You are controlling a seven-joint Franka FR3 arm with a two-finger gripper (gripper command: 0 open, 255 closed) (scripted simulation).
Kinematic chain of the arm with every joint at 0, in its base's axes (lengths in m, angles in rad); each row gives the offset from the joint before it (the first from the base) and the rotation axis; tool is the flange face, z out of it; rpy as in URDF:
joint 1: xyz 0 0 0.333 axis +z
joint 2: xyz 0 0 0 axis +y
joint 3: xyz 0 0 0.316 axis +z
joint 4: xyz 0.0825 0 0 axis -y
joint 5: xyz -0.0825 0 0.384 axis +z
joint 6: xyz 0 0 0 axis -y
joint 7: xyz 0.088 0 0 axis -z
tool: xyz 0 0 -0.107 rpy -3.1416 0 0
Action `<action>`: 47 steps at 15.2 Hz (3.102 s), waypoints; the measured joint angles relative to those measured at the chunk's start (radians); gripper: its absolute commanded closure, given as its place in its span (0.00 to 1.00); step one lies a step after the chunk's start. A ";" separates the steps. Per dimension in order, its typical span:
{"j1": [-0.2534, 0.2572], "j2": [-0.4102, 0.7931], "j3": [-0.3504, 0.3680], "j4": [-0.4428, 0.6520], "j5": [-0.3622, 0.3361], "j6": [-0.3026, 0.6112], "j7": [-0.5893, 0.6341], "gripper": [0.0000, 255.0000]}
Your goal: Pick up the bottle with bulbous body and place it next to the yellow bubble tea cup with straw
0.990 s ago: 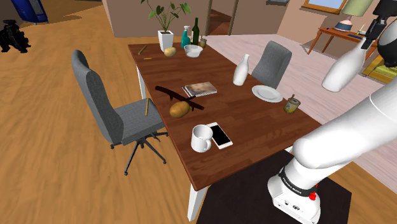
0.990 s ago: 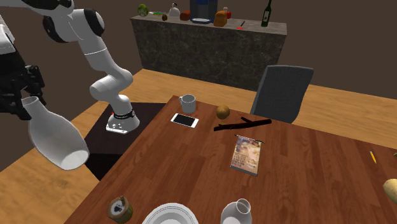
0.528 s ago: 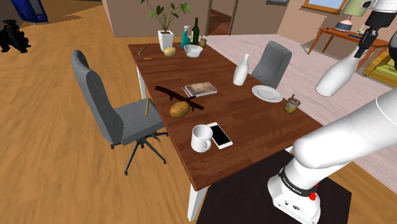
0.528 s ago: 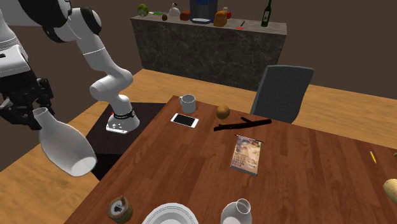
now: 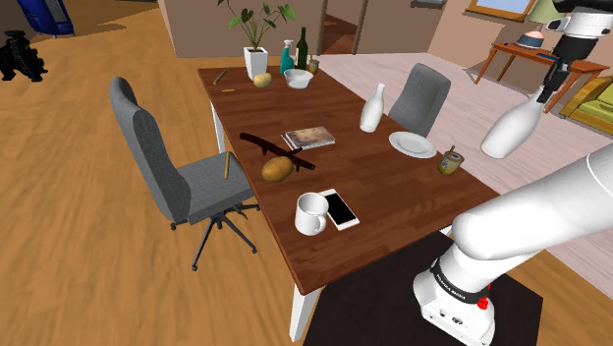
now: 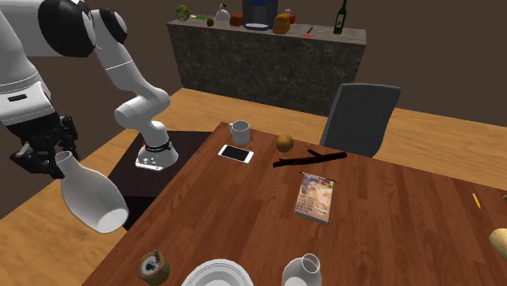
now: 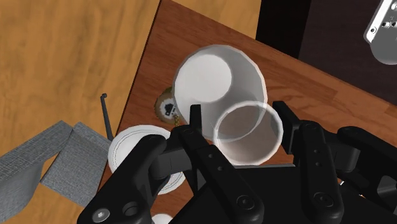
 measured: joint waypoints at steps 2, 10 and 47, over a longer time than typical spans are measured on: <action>-0.003 -0.011 0.001 -0.034 -0.006 0.024 0.008 1.00; -0.011 -0.032 -0.007 -0.159 -0.023 0.130 0.028 1.00; -0.021 0.018 -0.088 -0.500 -0.045 0.517 0.059 0.00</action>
